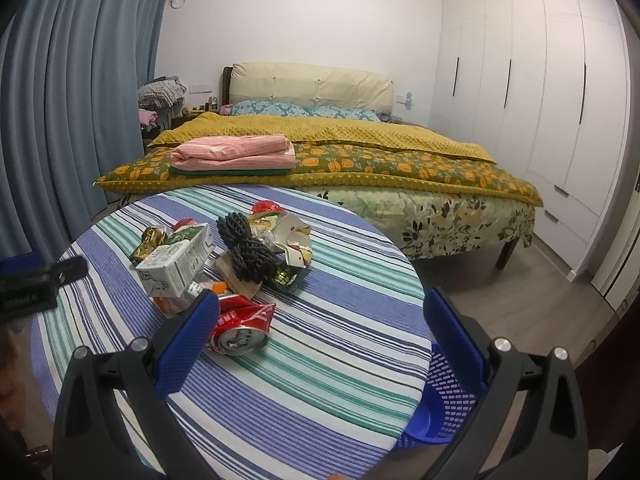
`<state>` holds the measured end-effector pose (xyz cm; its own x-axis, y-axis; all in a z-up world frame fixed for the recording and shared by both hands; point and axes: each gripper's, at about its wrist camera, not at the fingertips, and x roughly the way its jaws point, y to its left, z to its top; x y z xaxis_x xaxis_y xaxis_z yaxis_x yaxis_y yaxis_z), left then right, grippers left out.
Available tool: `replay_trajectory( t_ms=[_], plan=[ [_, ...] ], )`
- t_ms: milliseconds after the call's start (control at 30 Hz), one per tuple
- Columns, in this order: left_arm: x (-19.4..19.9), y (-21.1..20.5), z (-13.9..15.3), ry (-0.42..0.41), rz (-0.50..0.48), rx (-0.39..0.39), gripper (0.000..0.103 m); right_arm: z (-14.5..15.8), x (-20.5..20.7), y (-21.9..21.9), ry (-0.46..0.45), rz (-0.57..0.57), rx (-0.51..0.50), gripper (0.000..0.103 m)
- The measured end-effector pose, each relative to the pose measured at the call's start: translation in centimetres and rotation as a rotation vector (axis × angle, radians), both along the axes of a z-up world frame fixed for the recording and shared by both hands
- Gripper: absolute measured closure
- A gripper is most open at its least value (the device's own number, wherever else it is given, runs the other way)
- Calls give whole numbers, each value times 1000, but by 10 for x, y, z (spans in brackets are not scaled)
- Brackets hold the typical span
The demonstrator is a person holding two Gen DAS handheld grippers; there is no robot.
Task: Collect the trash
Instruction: 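Grasp the white-green milk carton with the left tool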
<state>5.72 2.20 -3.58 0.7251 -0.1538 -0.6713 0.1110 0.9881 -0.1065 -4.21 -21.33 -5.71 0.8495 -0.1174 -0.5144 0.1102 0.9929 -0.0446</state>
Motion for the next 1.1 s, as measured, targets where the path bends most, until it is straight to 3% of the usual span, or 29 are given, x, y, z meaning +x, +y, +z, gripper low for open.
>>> replay_trajectory(
  t_ms=[200,333,433,467,567,833,967,1100],
  plan=[
    [72,-43,-11,89,-165,9,4,-10,3,-3,21,-9,3,5],
    [121,-59,-42,255,-226,-41,5,-20,3,-7,38,-6,3,5],
    [136,-64,-60,317,-255,-64,28,-29,3,-11,54,-7,8,5],
    [137,-65,-63,324,-264,-73,43,-33,4,-13,61,-5,12,5],
    [128,-66,-61,284,-276,-91,52,-43,8,-11,79,21,30,5],
    [62,-9,-34,160,-177,-87,52,-94,56,31,278,226,113,5],
    [30,24,-52,174,-84,-68,52,-99,85,48,297,241,126,5],
    [22,36,-78,223,-48,-70,51,-107,102,56,328,242,45,5]
  ],
)
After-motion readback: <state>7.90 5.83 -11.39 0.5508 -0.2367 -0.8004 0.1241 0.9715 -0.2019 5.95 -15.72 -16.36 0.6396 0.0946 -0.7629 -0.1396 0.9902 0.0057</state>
